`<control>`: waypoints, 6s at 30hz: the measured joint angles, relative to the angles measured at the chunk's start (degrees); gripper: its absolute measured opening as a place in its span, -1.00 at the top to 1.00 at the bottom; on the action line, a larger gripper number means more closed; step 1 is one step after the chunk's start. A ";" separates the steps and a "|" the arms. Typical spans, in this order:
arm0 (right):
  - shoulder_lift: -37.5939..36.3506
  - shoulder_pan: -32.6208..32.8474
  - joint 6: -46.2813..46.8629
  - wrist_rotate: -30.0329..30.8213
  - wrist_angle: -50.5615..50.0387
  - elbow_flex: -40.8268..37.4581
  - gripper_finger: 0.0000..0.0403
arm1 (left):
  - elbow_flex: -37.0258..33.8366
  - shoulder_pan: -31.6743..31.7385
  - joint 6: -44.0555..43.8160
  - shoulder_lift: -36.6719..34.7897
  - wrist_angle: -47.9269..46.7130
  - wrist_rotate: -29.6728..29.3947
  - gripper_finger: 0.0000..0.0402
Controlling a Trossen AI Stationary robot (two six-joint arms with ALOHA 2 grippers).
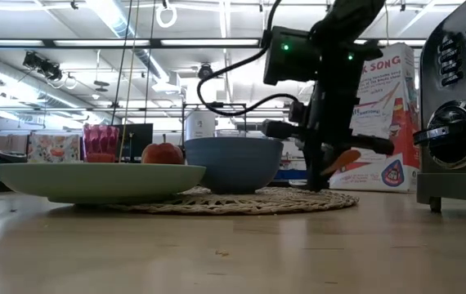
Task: Arrange a breakfast setting
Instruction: Put the orange spoon on the brown table mat, then put the brown toasted bread on the green plate
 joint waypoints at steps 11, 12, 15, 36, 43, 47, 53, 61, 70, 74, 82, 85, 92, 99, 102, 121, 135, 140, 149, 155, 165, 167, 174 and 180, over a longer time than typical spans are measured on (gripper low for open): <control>1.41 -1.72 0.14 -1.00 2.10 0.09 0.82 | 0.00 -0.02 -1.44 0.02 0.00 0.01 -0.01; 1.41 -1.79 0.11 -1.17 2.20 0.09 0.80 | 0.00 0.00 -1.44 0.02 0.01 0.00 -0.01; 1.35 -1.76 -0.13 -1.23 2.46 0.09 0.79 | 0.00 0.00 -1.44 0.02 0.03 0.00 -0.01; -10.27 -2.28 -3.74 2.47 -2.43 0.04 0.76 | -0.02 1.34 -12.62 0.17 2.27 0.07 -0.01; -22.59 -2.34 -26.88 5.50 -1.32 0.04 0.76 | -0.04 7.42 -20.70 0.28 4.76 7.72 -0.01; -30.28 1.48 -50.28 -4.58 -1.45 0.92 0.77 | -0.04 8.81 -20.17 0.28 4.79 16.08 -0.01; -33.10 14.77 -51.68 -12.97 -21.94 13.46 0.85 | -0.04 8.17 -20.43 0.28 4.79 21.93 -0.01; -29.80 32.32 -39.37 -18.60 -49.44 27.52 0.73 | -0.04 7.87 -20.45 0.28 5.66 22.08 -0.01; -25.57 45.54 -36.86 -24.01 -53.39 27.02 0.27 | -0.04 7.87 -21.92 0.28 5.73 22.10 -0.01; -22.51 48.62 -33.48 -23.11 -53.65 27.02 0.25 | -0.04 7.87 -21.96 0.28 5.73 22.10 -0.01; -16.27 50.19 -31.16 -22.29 -53.65 26.98 0.30 | -0.04 7.87 -21.46 0.28 5.73 22.08 -0.01; -15.33 50.12 -31.14 -22.29 -53.44 26.28 0.33 | -0.04 7.87 -21.43 0.28 5.73 22.08 -0.01; -17.80 49.05 -30.74 -26.25 -53.39 21.26 0.42 | -0.04 7.87 -21.54 0.30 5.70 22.08 -0.01; -19.99 48.77 -30.58 -25.11 -53.76 21.05 0.61 | -0.04 7.87 -21.92 0.31 5.60 22.08 -0.01; -19.74 48.77 -31.62 -24.08 -53.00 20.70 0.69 | -0.04 7.87 -21.89 0.31 5.60 22.08 -0.01; -19.87 48.45 -31.16 -28.39 -49.14 17.75 0.95 | -0.04 7.87 -21.36 0.31 5.40 22.08 -0.01; -21.03 39.31 -30.25 -28.31 -53.60 38.93 0.95 | -0.04 7.85 -18.44 0.11 6.58 22.08 -0.01; -21.03 34.54 -33.42 -24.49 -52.08 44.92 0.95 | 1.80 7.87 -18.81 0.15 4.51 22.10 -0.01; -18.65 25.37 -60.04 -6.36 -28.03 37.26 0.92 | 8.56 7.87 -23.74 -0.85 -2.17 24.86 -0.01; -12.27 19.78 -79.54 -1.49 -13.35 30.53 0.95 | 8.66 7.82 -30.04 -2.93 -8.18 29.09 -0.01; 4.51 13.81 -120.42 1.22 4.90 31.12 0.95 | 8.68 7.85 -39.67 -4.76 -14.83 31.87 -0.01; 7.24 13.12 -126.95 2.18 9.10 31.12 0.95 | 8.68 7.85 -40.29 -4.76 -16.35 31.85 -0.01; 14.54 12.52 -145.01 5.09 22.23 31.17 0.95 | 8.68 7.85 -41.54 -4.63 -17.08 31.85 -0.01; 18.74 12.33 -145.63 4.61 23.88 31.19 0.95 | 8.68 7.85 -42.68 -4.63 -17.03 32.03 -0.01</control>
